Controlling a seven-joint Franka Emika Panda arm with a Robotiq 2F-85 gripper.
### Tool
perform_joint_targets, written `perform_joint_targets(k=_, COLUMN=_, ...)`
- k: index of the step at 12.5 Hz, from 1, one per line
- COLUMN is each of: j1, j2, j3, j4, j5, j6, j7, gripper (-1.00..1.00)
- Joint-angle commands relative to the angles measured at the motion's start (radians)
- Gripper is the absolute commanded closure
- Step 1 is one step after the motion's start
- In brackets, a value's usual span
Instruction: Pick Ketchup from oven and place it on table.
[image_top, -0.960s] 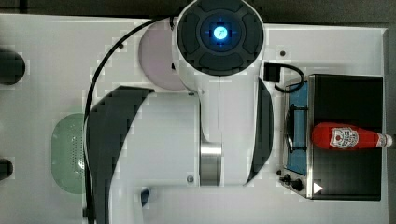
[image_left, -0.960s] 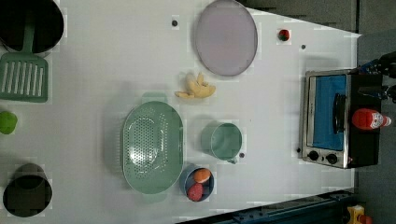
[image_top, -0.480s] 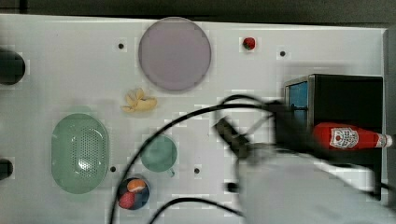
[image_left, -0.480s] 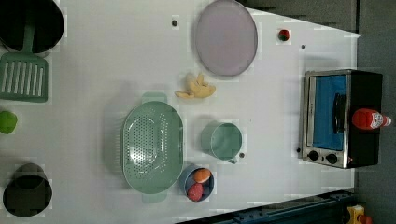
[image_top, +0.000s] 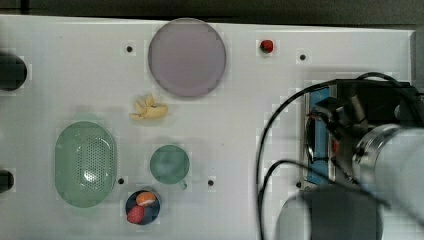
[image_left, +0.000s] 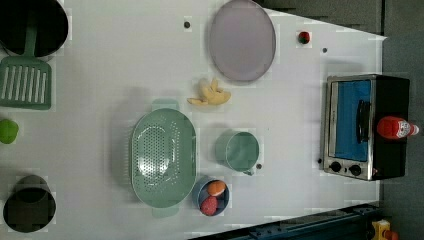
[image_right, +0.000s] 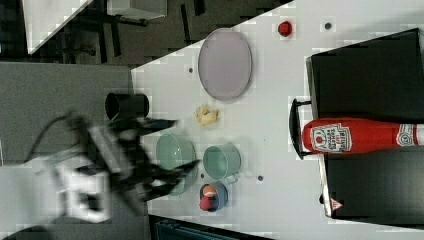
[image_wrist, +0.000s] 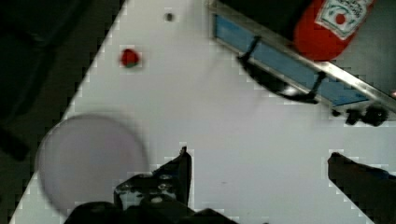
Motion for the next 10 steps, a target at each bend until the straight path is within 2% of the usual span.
perform_joint_targets(k=1, j1=-0.033, j2=0.096, j3=-0.13, j4=-0.019, j5=-0.016, j6=0.145, j7=-0.034, gripper=-1.0)
perform_joint_targets(k=4, j1=-0.039, j2=0.215, j3=-0.232, j4=-0.008, j5=-0.011, j6=0.25, j7=-0.031, gripper=-1.0)
perform_joint_targets(k=6, j1=-0.041, j2=0.305, j3=-0.278, j4=0.008, j5=0.054, j6=0.278, j7=-0.016, gripper=-1.0)
perform_joint_targets(k=8, j1=-0.044, j2=0.394, j3=-0.301, j4=0.017, j5=0.17, j6=0.307, j7=0.002, gripper=-1.0)
perform_joint_targets(k=10, j1=-0.047, j2=0.449, j3=-0.309, j4=0.017, j5=0.203, j6=0.312, j7=0.083, gripper=-1.0)
